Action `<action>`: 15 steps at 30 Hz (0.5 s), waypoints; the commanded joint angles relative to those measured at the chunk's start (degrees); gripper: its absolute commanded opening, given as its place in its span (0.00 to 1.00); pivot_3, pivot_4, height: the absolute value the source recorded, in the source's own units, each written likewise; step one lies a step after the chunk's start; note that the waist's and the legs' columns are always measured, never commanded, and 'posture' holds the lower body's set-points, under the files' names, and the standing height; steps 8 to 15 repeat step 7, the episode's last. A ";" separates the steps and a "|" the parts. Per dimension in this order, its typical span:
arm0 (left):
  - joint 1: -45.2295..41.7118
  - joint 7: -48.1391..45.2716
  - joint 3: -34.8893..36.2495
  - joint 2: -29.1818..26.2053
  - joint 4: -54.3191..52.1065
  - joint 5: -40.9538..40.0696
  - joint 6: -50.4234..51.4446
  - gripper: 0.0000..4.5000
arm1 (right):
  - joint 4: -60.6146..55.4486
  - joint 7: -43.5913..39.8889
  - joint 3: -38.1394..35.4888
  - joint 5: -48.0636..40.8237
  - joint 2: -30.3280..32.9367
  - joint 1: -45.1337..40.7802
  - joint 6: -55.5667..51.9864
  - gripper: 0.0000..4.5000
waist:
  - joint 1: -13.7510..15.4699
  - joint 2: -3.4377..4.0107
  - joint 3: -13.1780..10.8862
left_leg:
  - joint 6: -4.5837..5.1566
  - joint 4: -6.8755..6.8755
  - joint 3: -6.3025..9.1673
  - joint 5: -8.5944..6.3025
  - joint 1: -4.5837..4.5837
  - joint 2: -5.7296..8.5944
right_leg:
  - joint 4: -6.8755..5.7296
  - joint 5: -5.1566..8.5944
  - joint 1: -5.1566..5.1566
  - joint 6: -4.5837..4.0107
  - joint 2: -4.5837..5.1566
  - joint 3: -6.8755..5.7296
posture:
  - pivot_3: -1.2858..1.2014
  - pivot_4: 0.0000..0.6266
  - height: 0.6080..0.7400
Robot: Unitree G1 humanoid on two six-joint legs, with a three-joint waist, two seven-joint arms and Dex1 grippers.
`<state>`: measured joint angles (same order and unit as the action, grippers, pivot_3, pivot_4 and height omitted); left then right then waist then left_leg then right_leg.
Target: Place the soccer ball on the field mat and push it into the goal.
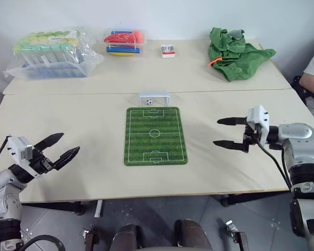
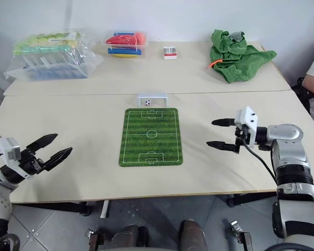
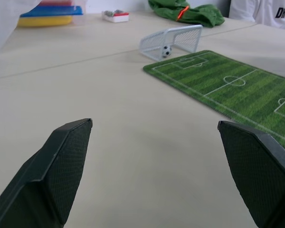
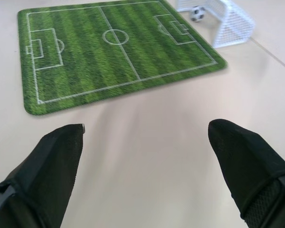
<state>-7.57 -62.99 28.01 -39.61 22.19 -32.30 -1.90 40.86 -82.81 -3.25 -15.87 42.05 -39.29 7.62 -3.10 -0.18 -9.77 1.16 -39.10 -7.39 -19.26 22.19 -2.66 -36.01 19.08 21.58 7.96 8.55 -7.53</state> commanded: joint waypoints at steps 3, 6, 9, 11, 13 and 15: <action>-0.34 -1.07 2.29 -1.89 1.62 -1.04 -0.09 1.00 | 0.93 0.09 -2.45 -1.05 0.59 1.23 1.77 0.99 | 0.08 0.00 0.00 | 0.00 0.00 0.01 0.00 0.00 -0.01 | -0.01 0.00 0.00 0.00 0.00 -0.01 | 0.52 0.24 1.00; -1.60 0.31 2.45 -1.50 2.03 -0.87 0.01 1.00 | -1.75 1.51 -3.36 -1.78 0.06 3.45 0.75 0.99 | 0.31 0.00 0.00 | 0.00 -0.02 0.03 0.00 0.01 -0.01 | -0.02 0.00 -0.01 0.00 0.02 -0.01 | 0.52 0.24 1.00; -1.58 0.02 2.33 -1.36 1.46 -1.28 0.61 1.00 | -3.20 2.52 -3.76 -2.02 -0.27 4.59 0.49 0.99 | 0.31 0.00 0.00 | 0.00 -0.03 0.04 0.00 0.01 -0.01 | -0.02 0.00 -0.02 0.00 0.02 -0.02 | 0.52 0.24 1.00; -1.58 0.02 2.33 -1.36 1.46 -1.28 0.61 1.00 | -3.20 2.52 -3.76 -2.02 -0.27 4.59 0.49 0.99 | 0.31 0.00 0.00 | 0.00 -0.03 0.04 0.00 0.01 -0.01 | -0.02 0.00 -0.02 0.00 0.02 -0.02 | 0.52 0.24 1.00; -1.58 0.02 2.33 -1.36 1.46 -1.28 0.61 1.00 | -3.20 2.52 -3.76 -2.02 -0.27 4.59 0.49 0.99 | 0.31 0.00 0.00 | 0.00 -0.03 0.04 0.00 0.01 -0.01 | -0.02 0.00 -0.02 0.00 0.02 -0.02 | 0.52 0.24 1.00; -1.58 0.02 2.33 -1.36 1.46 -1.28 0.61 1.00 | -3.20 2.52 -3.76 -2.02 -0.27 4.59 0.49 0.99 | 0.31 0.00 0.00 | 0.00 -0.03 0.04 0.00 0.01 -0.01 | -0.02 0.00 -0.02 0.00 0.02 -0.02 | 0.52 0.24 1.00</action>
